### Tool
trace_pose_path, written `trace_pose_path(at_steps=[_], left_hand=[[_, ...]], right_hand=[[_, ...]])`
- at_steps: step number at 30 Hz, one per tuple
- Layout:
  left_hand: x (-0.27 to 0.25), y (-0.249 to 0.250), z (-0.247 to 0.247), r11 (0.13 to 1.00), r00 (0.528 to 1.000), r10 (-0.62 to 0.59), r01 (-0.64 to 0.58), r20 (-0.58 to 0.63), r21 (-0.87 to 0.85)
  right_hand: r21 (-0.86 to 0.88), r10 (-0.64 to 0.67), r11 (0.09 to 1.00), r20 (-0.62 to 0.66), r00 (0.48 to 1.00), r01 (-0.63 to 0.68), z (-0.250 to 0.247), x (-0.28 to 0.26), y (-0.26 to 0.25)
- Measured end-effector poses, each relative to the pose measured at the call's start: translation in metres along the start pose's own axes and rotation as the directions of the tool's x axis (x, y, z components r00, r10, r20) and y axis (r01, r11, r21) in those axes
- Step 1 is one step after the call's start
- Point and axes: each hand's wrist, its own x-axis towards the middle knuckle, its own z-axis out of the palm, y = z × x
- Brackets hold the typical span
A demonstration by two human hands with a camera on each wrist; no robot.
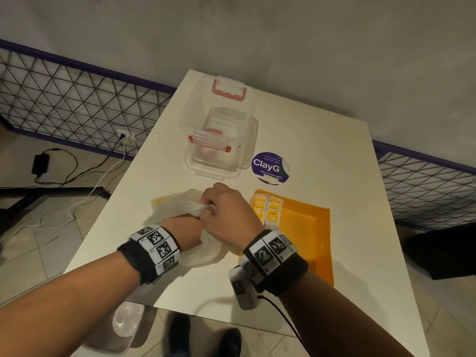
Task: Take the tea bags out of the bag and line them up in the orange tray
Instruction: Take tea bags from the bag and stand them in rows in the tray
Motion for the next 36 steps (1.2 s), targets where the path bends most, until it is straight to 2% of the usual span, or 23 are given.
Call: trace_pose_path(at_steps=[1,2,3,5,9,11,12,13,14,15,16,17,19,20,22,25,28,31,36], left_hand=[[-0.001,0.0,-0.005,0.999,0.999,0.01,-0.012,0.031,0.045],[-0.003,-0.002,-0.011,0.997,0.997,-0.043,0.039,0.065,0.067],[-0.009,-0.002,-0.018,0.989,0.993,-0.11,0.106,0.033,0.103],[-0.019,0.003,-0.027,0.97,0.97,-0.242,0.243,-0.038,0.018],[-0.035,-0.008,-0.033,0.973,0.944,-0.227,0.208,-0.239,-0.099],[-0.045,-0.02,-0.032,0.956,0.887,-0.224,0.118,-0.405,-0.27],[-0.052,-0.025,-0.034,0.915,0.855,-0.268,0.081,-0.443,-0.396],[-0.06,-0.028,-0.04,0.825,0.818,-0.352,0.042,-0.455,-0.563],[-0.067,-0.033,-0.044,0.678,0.79,-0.456,0.01,-0.409,-0.735],[-0.073,-0.036,-0.047,0.492,0.78,-0.533,-0.029,-0.327,-0.87],[-0.075,-0.038,-0.047,0.291,0.796,-0.558,-0.08,-0.236,-0.953],[-0.077,-0.039,-0.048,0.099,0.822,-0.546,-0.13,-0.163,-0.987],[-0.074,-0.037,-0.047,-0.238,0.861,-0.505,-0.205,-0.059,-0.949],[-0.07,-0.034,-0.046,-0.349,0.873,-0.487,-0.223,-0.027,-0.91],[-0.059,-0.027,-0.043,-0.422,0.879,-0.476,-0.226,0.003,-0.878],[-0.04,-0.017,-0.04,-0.446,0.878,-0.479,-0.225,0.018,-0.866],[-0.025,-0.008,-0.038,-0.48,0.896,-0.443,-0.205,0.034,-0.853],[-0.012,0.003,-0.042,-0.515,0.918,-0.395,-0.183,0.042,-0.838],[-0.001,0.016,-0.055,-0.63,0.934,-0.348,-0.171,0.079,-0.758]], right_hand=[[-0.016,0.01,1.0,-0.025,1.0,-0.011,-0.001,0.001,0.0],[-0.028,0.021,0.999,-0.051,0.998,-0.022,-0.003,0.002,0.001],[-0.034,0.033,0.999,-0.074,0.997,-0.035,-0.004,0.004,0.002],[-0.044,0.058,0.997,-0.107,0.993,-0.063,-0.007,0.007,0.004],[-0.037,0.098,0.994,-0.157,0.983,-0.106,-0.01,0.015,0.006],[0.007,0.109,0.994,-0.184,0.977,-0.109,-0.011,0.019,0.007],[0.03,0.11,0.994,-0.197,0.974,-0.106,-0.011,0.02,0.008],[0.048,0.111,0.993,-0.202,0.973,-0.104,-0.01,0.021,0.01],[0.061,0.114,0.993,-0.193,0.975,-0.104,-0.009,0.021,0.011],[0.07,0.114,0.992,-0.169,0.979,-0.104,-0.006,0.021,0.013],[0.076,0.113,0.992,-0.136,0.984,-0.103,-0.002,0.02,0.014],[0.083,0.108,0.992,-0.1,0.989,-0.1,0.002,0.019,0.014],[0.113,0.107,0.988,-0.039,0.993,-0.102,0.008,0.017,0.015],[0.136,0.12,0.984,-0.018,0.993,-0.116,0.009,0.018,0.016],[0.205,0.169,0.965,-0.022,0.985,-0.161,0.005,0.017,0.021],[0.427,0.307,0.871,-0.087,0.948,-0.243,-0.011,0.01,0.03],[0.629,0.361,0.719,0.026,0.932,-0.296,-0.029,-0.002,0.033],[0.69,0.35,0.658,0.074,0.934,-0.301,-0.04,-0.011,0.035],[0.692,0.418,0.658,-0.008,0.908,-0.297,-0.047,-0.013,0.04]])
